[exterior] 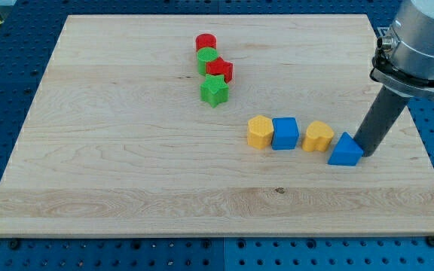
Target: Nudge the green star left a bit
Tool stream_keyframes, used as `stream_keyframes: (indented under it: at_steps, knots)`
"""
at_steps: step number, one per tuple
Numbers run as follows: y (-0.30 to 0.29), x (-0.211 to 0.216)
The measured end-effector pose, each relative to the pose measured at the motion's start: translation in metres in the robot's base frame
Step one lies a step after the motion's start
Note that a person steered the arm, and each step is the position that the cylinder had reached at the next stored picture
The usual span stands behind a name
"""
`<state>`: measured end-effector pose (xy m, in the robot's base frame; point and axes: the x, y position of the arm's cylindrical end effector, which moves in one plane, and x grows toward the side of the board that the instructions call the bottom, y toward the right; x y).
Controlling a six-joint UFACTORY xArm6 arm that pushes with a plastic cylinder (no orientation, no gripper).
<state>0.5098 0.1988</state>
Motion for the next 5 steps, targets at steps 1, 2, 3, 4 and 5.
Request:
stream_keyframes:
  at_steps: [1, 2, 3, 4, 5]
  knots:
    - [-0.009, 0.0]
    - [-0.021, 0.0]
    - [-0.016, 0.0]
    - [0.017, -0.012]
    - [0.027, -0.025]
